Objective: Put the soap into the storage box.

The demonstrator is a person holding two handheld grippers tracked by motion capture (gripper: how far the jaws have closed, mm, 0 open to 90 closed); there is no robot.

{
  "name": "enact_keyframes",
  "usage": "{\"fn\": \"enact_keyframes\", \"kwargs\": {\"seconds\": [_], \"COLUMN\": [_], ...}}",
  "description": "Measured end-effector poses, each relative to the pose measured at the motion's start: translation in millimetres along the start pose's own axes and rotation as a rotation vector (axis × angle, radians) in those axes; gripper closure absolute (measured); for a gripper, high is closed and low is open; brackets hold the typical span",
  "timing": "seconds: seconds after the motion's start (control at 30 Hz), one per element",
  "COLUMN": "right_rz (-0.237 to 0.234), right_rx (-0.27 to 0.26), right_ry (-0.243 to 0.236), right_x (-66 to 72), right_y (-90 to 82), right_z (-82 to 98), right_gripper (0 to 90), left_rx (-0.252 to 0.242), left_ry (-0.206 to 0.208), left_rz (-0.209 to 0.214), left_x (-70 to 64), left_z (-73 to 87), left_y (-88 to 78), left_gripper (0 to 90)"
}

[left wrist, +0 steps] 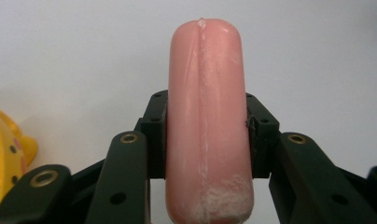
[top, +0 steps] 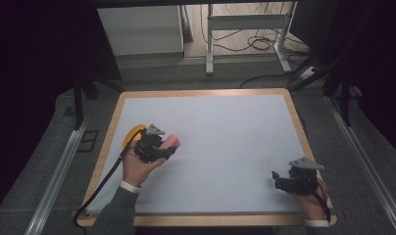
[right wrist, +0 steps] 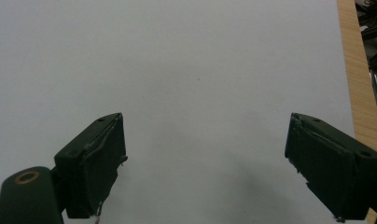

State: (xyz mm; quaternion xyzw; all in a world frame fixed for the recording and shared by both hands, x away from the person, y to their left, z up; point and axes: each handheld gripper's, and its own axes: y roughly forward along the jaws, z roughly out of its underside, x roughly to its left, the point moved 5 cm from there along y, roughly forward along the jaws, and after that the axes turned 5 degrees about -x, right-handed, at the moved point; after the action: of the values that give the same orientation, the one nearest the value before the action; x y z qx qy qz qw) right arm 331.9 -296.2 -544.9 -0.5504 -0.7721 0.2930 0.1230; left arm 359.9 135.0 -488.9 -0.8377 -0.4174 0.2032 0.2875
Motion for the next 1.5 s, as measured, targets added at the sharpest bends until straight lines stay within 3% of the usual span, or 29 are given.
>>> {"fn": "enact_keyframes", "kwargs": {"seconds": [0.67,1.5], "right_rz": [0.002,0.003], "right_rx": [-0.001,0.0], "right_ry": [0.002,0.001], "right_x": [-1.1,-0.9], "right_y": [-0.4,-0.8], "right_z": [0.2,0.0], "right_gripper": [12.1,12.1], "left_rx": [-0.017,-0.043], "left_ry": [-0.021,-0.077], "left_rz": [-0.037,-0.101], "left_x": [19.5,51.4], "left_z": [-2.7,-9.6], "left_y": [-13.0,-27.6], "left_gripper": [60.0,60.0]}}
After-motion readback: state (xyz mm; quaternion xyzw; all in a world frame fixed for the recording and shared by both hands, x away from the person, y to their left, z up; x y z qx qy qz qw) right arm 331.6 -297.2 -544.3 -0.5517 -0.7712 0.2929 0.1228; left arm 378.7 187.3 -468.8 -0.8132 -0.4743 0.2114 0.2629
